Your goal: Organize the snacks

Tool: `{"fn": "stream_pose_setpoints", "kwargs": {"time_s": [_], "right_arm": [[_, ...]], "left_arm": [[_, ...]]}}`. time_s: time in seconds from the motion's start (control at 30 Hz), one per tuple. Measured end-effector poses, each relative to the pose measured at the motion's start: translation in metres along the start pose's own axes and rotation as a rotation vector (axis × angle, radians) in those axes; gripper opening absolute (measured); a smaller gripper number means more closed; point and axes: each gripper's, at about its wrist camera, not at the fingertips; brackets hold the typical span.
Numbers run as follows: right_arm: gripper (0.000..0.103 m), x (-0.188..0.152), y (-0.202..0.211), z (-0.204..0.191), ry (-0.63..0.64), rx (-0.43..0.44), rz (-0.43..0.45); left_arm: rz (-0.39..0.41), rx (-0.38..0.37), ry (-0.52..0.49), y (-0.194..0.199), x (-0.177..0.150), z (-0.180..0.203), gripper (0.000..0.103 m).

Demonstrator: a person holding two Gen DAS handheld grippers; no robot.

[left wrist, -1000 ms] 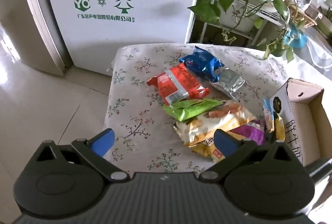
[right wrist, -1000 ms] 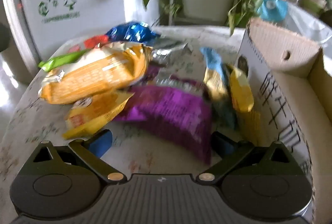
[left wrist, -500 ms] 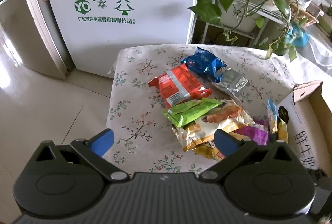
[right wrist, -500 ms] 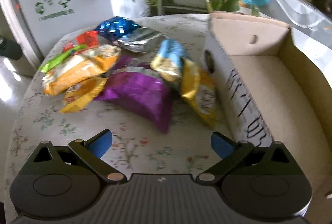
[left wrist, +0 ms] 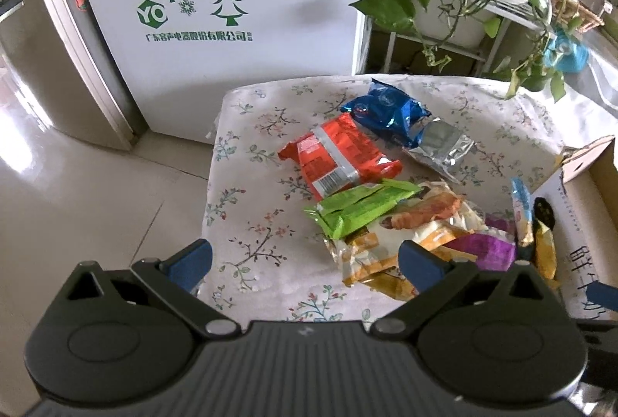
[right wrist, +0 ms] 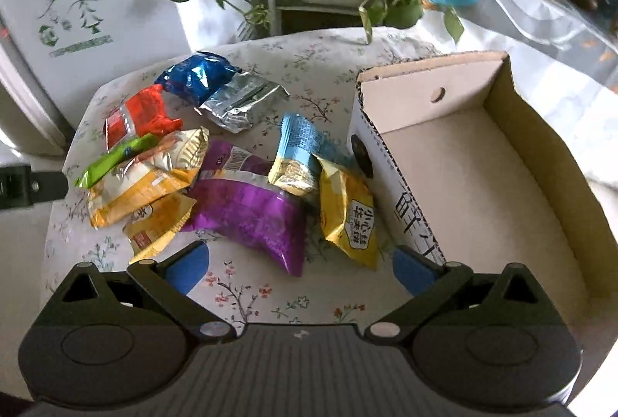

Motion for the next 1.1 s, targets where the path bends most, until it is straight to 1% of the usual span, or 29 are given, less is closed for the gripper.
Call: {"fn": "stream_pose_setpoints", "kwargs": {"time_s": [0.03, 0.07, 0.2, 0.3, 0.4, 0.47, 0.57, 0.63, 0.77, 0.83, 0.9, 1.0, 1.1], "right_arm": [[0.103, 0.001, 0.001, -0.002, -0.016, 0.017, -0.005], [0.103, 0.002, 0.001, -0.006, -0.013, 0.017, -0.003], [0.103, 0.004, 0.002, -0.018, 0.016, -0.049, 0.066], [0.103, 0.008, 0.003, -0.017, 0.004, -0.055, 0.083], [0.103, 0.016, 0.002, -0.015, -0.039, -0.038, 0.07], [0.103, 0.02, 0.003, -0.021, -0.045, -0.02, 0.055], [0.103, 0.026, 0.0, -0.028, -0.037, -0.043, 0.054], [0.103, 0.028, -0.005, -0.03, -0.048, -0.043, 0.029], [0.103, 0.032, -0.012, -0.034, -0.069, -0.05, 0.0], [0.103, 0.031, -0.013, -0.032, -0.09, -0.042, 0.01], [0.103, 0.03, -0.015, -0.034, -0.103, -0.031, 0.0], [0.103, 0.027, -0.016, -0.037, -0.091, -0.04, 0.007], [0.103, 0.027, -0.016, -0.04, -0.087, -0.047, 0.014]], "left_arm": [[0.0, 0.008, -0.004, -0.001, 0.0, 0.0, 0.102], [-0.001, 0.018, -0.008, -0.002, 0.0, 0.001, 0.102], [-0.01, 0.032, -0.023, -0.006, 0.002, 0.0, 0.102], [-0.019, 0.042, -0.022, -0.009, 0.003, -0.002, 0.102], [-0.046, 0.036, -0.022, -0.016, 0.006, -0.004, 0.102], [-0.055, 0.036, -0.037, -0.02, 0.008, -0.004, 0.102], [-0.054, 0.049, -0.065, -0.024, 0.012, -0.002, 0.102], [-0.058, 0.046, -0.075, -0.026, 0.014, -0.002, 0.102], [-0.065, 0.008, -0.029, -0.027, 0.014, -0.006, 0.102], [-0.073, 0.011, -0.023, -0.028, 0.013, -0.005, 0.102], [-0.075, 0.019, -0.024, -0.029, 0.012, -0.004, 0.102], [-0.076, 0.035, -0.017, -0.029, 0.01, -0.006, 0.102], [-0.071, 0.022, 0.014, -0.027, 0.009, -0.012, 0.102]]}}
Point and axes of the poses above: each gripper's, at about its wrist camera, not at the fingertips, and y roughly against the way its jaws point, z to its right, x to its top, and after that the axes turned 14 degrees about -y, right-handed
